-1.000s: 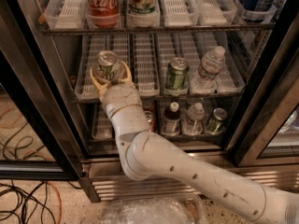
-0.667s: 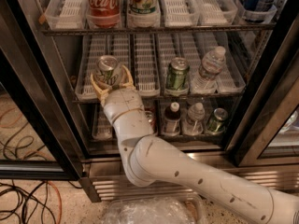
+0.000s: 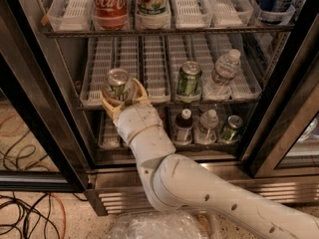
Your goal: Pick 7up can from middle shelf of fridge
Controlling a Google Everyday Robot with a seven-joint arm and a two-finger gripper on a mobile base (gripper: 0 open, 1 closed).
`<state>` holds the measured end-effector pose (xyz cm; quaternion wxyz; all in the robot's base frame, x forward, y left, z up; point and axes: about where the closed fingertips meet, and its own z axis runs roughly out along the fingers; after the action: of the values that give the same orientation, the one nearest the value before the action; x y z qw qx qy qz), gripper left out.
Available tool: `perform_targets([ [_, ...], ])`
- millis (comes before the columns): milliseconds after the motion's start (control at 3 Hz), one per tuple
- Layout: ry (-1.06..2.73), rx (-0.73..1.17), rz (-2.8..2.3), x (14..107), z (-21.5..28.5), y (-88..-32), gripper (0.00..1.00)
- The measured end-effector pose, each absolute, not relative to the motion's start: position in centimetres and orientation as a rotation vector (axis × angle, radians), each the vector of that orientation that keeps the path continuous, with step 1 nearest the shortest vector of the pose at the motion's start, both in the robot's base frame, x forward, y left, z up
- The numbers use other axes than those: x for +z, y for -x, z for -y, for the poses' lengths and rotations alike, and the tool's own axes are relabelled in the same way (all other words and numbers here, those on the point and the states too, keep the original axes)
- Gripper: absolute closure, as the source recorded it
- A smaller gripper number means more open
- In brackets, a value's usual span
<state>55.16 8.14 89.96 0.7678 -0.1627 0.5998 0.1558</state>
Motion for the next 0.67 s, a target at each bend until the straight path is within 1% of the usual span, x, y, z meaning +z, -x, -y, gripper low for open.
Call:
perform_targets([
  [667, 0.53, 0.395, -1.367, 87.5, -6.2, -52.9, 1.0],
])
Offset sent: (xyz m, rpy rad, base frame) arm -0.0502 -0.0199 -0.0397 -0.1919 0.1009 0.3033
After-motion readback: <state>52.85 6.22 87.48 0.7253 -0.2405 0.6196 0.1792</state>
